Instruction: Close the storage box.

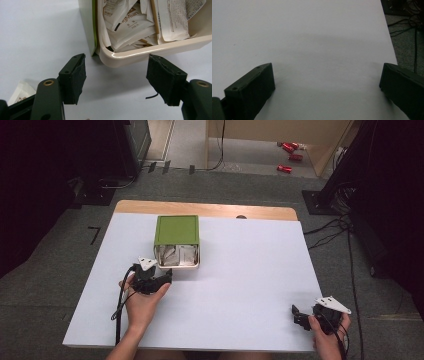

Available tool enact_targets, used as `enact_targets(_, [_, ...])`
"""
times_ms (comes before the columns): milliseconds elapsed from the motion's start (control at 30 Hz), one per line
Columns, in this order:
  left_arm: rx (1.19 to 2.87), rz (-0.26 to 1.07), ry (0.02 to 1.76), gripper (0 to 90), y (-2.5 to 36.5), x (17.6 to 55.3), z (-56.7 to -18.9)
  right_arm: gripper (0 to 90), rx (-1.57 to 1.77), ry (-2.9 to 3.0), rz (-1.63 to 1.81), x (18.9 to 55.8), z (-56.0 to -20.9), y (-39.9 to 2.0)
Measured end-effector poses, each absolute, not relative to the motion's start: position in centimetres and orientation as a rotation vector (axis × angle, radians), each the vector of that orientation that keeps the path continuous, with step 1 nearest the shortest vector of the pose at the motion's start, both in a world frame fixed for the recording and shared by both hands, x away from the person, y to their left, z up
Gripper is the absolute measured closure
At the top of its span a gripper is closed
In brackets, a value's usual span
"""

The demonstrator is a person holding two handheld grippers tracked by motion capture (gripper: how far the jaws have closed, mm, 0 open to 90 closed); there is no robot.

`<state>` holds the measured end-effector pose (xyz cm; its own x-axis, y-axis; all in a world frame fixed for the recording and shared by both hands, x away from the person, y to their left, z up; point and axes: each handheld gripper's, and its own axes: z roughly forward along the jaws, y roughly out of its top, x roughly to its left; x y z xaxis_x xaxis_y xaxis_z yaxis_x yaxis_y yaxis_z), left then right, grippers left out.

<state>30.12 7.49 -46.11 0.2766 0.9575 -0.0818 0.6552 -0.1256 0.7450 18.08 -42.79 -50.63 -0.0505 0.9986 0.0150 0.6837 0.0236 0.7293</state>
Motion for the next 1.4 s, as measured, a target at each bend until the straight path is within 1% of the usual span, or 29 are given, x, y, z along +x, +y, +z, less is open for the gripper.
enact_targets(233, [1.874,0.562,1.453,31.6,7.7,30.7,-45.9,0.0,1.710,1.789,0.789,18.1,-50.6,-42.8])
enact_targets(400, [1.872,0.568,1.442,31.4,7.6,30.4,-46.0,0.0,1.710,1.788,0.789,18.1,-50.6,-42.8])
enact_targets(467, [1.879,0.572,1.442,28.2,7.5,30.3,-46.0,0.0,1.711,1.788,0.790,18.1,-50.6,-42.8])
enact_targets(567, [1.895,0.536,1.444,18.5,7.4,30.0,-46.0,0.0,1.709,1.789,0.790,18.1,-50.6,-42.8])
enact_targets(600, [1.901,0.530,1.445,18.5,7.4,29.9,-46.0,0.0,1.709,1.789,0.790,18.1,-50.6,-42.8])
enact_targets(633, [1.911,0.514,1.439,13.6,7.5,29.6,-46.0,0.0,1.709,1.788,0.790,18.1,-50.6,-42.8])
enact_targets(700, [1.916,0.509,1.436,11.9,7.6,29.4,-45.9,0.0,1.709,1.788,0.790,18.1,-50.6,-42.8])
enact_targets(800, [1.901,0.503,1.432,1.3,8.3,28.7,-45.2,0.0,1.710,1.788,0.790,18.1,-50.6,-42.8])
enact_targets(833, [1.901,0.503,1.432,0.5,8.3,28.7,-45.2,0.0,1.710,1.788,0.790,18.1,-50.6,-42.8])
enact_targets(1100, [1.859,0.501,1.404,0.0,10.8,27.0,-43.6,0.0,1.710,1.788,0.790,18.1,-50.6,-42.8])
enact_targets(1300, [1.812,0.540,1.426,0.0,13.4,25.6,-42.9,0.0,1.710,1.789,0.787,18.1,-50.6,-42.8])
enact_targets(1400, [1.814,0.560,1.431,0.0,14.0,25.2,-42.8,0.0,1.710,1.789,0.787,18.1,-50.6,-42.8])
